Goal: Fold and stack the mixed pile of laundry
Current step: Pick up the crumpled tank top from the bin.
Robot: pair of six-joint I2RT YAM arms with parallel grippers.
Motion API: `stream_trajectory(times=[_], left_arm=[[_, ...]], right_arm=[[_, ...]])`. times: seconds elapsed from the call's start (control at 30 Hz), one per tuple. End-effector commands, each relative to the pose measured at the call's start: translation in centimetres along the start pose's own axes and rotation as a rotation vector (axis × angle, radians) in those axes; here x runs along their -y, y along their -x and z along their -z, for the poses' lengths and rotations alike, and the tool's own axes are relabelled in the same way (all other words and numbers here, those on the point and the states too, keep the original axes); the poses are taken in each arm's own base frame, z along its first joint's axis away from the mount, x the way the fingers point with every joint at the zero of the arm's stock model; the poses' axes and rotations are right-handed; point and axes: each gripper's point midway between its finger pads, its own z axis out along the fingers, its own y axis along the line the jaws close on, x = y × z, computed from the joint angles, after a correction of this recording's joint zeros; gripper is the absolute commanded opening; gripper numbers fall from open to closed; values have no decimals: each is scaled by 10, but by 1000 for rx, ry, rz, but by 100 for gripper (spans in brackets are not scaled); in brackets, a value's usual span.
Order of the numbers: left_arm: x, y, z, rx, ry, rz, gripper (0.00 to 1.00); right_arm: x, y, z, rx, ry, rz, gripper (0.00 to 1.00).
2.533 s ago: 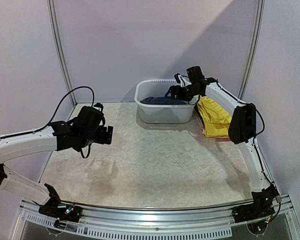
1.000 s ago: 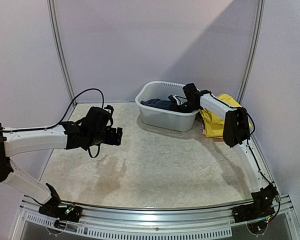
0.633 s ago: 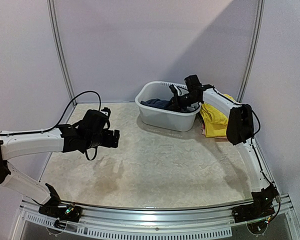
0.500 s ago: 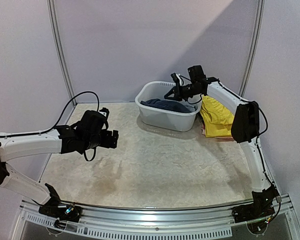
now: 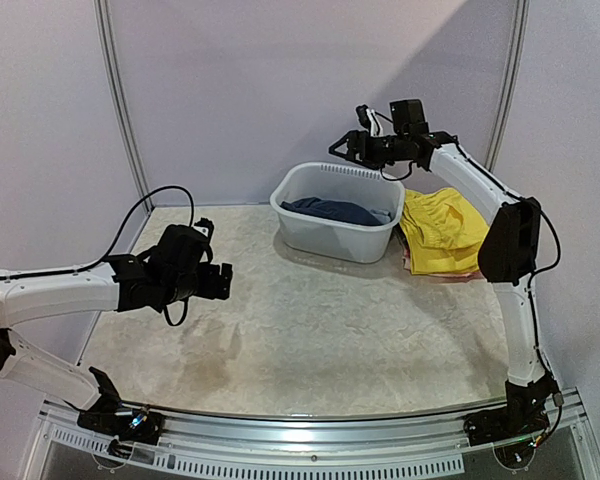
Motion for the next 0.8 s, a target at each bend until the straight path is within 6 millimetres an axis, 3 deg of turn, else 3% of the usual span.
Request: stream_trajectory(times=[0.0, 0.23, 0.57, 0.77], left_arm=[[-7, -5, -4, -7, 29, -1, 93], [-4, -9, -13, -23, 36, -15, 93], [7, -12, -33, -56, 43, -45, 93], [16, -12, -51, -80, 47, -79, 93]], right_arm=[[77, -42, -36, -59, -220, -39, 83], [148, -70, -58, -65, -414, -38, 98], [228, -99, -62, -33, -582, -193, 99], [238, -122, -75, -49, -526, -337, 99]])
